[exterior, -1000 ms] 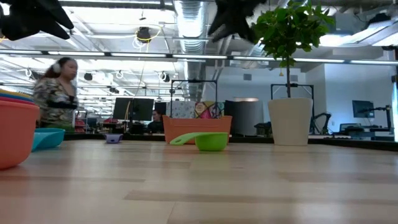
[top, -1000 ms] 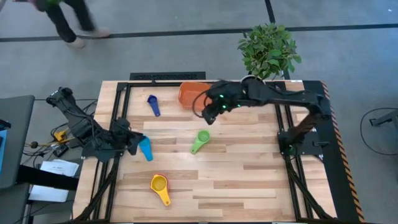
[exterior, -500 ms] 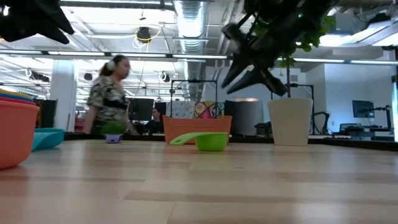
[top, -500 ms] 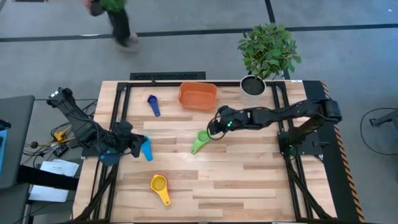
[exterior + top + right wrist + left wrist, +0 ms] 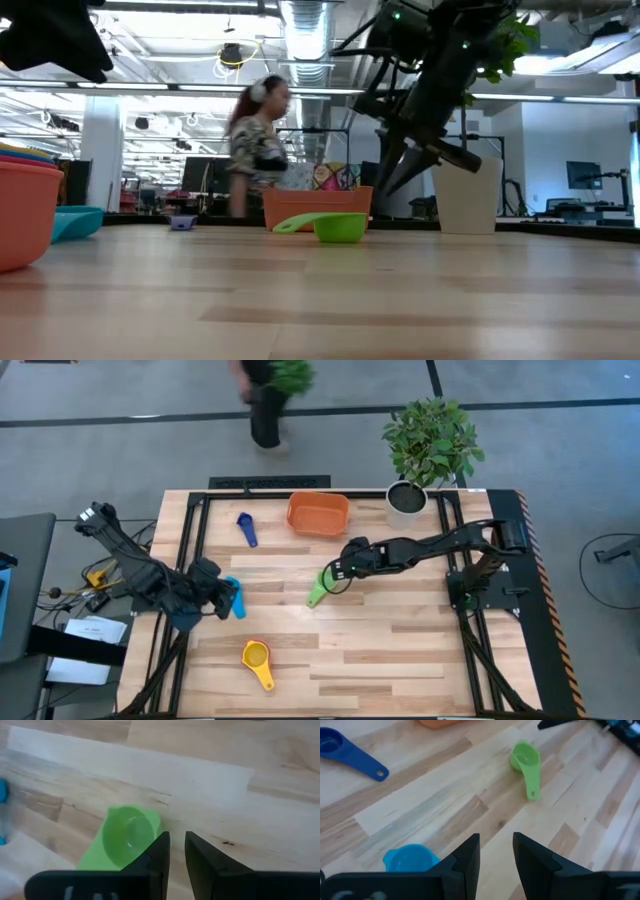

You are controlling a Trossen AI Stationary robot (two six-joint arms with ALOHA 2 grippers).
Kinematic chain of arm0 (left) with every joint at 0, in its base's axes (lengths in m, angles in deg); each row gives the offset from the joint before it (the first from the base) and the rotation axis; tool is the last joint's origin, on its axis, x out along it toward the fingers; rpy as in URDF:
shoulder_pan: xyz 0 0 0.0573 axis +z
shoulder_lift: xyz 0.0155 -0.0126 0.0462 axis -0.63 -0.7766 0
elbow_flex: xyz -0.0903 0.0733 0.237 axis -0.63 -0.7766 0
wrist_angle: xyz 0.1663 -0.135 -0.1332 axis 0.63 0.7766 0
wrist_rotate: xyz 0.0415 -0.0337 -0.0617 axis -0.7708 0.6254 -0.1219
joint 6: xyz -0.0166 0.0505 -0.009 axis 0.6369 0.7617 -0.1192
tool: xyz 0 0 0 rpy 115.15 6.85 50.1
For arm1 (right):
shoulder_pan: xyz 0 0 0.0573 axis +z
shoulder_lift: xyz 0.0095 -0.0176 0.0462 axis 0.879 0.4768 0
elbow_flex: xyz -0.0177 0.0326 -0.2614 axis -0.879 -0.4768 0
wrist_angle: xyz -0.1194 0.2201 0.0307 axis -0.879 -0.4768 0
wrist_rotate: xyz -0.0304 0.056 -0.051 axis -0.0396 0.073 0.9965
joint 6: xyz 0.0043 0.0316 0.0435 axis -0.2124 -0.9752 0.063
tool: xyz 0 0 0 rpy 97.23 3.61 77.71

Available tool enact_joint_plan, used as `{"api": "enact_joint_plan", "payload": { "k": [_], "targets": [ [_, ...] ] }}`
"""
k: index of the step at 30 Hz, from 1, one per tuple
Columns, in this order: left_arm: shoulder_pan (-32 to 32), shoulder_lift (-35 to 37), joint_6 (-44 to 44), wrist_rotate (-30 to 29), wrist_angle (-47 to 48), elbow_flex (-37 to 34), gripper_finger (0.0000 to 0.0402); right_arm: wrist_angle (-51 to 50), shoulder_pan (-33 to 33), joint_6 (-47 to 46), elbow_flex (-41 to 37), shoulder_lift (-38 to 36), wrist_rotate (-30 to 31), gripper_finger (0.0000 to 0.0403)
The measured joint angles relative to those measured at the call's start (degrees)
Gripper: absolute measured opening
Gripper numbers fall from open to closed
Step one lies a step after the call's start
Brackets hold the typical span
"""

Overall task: Nest measuring cups in basket
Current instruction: Stack the green measuring cup on top of the yellow measuring cup

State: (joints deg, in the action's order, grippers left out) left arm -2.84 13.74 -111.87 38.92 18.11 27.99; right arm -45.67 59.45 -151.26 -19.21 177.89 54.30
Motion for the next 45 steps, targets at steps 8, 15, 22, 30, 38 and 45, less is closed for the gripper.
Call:
{"api": "enact_joint_plan", "payload": {
  "k": [8, 15, 22, 30, 38, 45],
  "targets": [
    [0.72, -2.27, -0.51, -0.04, 0.05, 0.0, 0.0105, 0.14, -1.83, 0.35, 0.11, -0.09, -4.1, 0.0123],
    [2.52, -2.48, -0.62, -0.07, 0.07, 0.0, 0.0105, 2.77, -0.29, -0.23, 0.18, 3.28, -5.36, 0.019],
    [2.89, -2.43, -0.4, 0.14, -0.24, 0.0, 0.0105, 5.0, 1.44, -1.57, 2.46, 8.69, -4.81, 0.0183],
    [2.86, -2.35, 0.1, 1.09, -0.84, 0.0, 0.0105, 4.15, 1.21, -1.44, 5.41, 11.32, -4.95, 0.0123],
    [2.89, -2.41, 1.05, 1.33, -0.96, 0.0, 0.0105, 6.09, 0.43, 2.55, 5.42, 11.39, -6.7, 0.0079],
    [2.89, -2.41, 2.34, 1.51, -0.92, 0.0, 0.0105, 11.1, 3.38, 7.28, 5.42, 11.39, -9.47, 0.0093]
  ]
}}
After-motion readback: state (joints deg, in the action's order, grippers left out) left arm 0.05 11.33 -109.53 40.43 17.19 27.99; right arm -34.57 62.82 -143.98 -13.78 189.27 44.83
